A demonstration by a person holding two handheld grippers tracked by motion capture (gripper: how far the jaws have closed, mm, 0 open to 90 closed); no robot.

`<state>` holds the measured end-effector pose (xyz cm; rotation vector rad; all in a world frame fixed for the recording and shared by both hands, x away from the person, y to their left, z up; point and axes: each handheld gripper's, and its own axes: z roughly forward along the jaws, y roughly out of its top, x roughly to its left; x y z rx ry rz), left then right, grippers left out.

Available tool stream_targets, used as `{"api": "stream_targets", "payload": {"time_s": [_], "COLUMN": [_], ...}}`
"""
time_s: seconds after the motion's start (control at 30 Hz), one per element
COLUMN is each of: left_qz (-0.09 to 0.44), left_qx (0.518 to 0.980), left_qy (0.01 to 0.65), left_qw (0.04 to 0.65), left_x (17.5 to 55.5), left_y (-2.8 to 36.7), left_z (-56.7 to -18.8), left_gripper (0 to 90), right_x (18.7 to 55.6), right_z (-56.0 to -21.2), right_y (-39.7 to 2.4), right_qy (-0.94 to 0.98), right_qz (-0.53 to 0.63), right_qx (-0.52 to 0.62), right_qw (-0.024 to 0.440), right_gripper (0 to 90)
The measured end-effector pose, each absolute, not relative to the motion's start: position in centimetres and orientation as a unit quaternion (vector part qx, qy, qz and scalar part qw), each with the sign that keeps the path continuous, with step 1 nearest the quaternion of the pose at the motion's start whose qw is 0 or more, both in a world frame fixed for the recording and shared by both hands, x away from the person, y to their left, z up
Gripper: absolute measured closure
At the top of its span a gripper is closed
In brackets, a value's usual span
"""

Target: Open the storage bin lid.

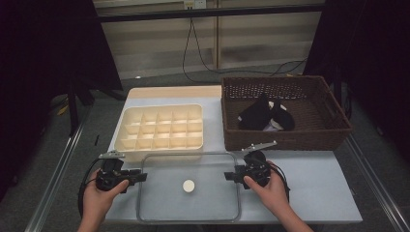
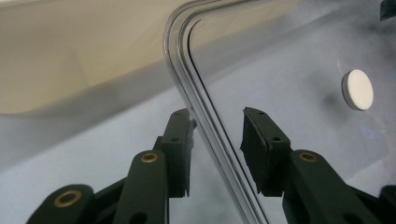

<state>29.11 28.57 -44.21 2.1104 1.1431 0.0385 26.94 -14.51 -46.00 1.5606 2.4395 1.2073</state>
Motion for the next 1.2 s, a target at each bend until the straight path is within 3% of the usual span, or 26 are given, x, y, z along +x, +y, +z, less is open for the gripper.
{"api": "stream_targets", "payload": {"time_s": [0.33,0.37,0.43,0.57,0.87,1.2], "left_qz": [0.025,0.031,0.04,0.052,0.051,0.048], "left_qx": [0.819,0.822,0.819,0.818,0.825,0.833], "left_qy": [0.438,0.437,0.44,0.433,0.405,0.389], "left_qw": [0.368,0.364,0.366,0.376,0.39,0.391], "left_x": [29.5,29.5,29.7,29.8,29.7,30.0], "left_y": [28.3,28.2,27.9,27.9,27.1,26.1], "left_z": [-44.7,-44.8,-45.1,-44.7,-44.7,-44.7], "left_gripper": [58.5,56.8,44.8,35.6,20.7,13.3], "right_x": [26.9,26.9,26.9,27.0,27.0,27.2], "right_z": [-46.1,-46.1,-46.0,-45.8,-45.6,-45.6], "right_y": [-14.4,-14.3,-14.4,-14.6,-15.3,-16.0], "right_qy": [0.775,0.775,0.774,0.769,0.772,0.783], "right_qz": [0.386,0.385,0.386,0.392,0.395,0.392], "right_qx": [0.5,0.5,0.5,0.503,0.497,0.482], "right_qw": [0.021,0.024,0.031,0.038,0.04,0.039], "right_gripper": [43.7,43.6,41.5,37.7,26.4,16.9]}}
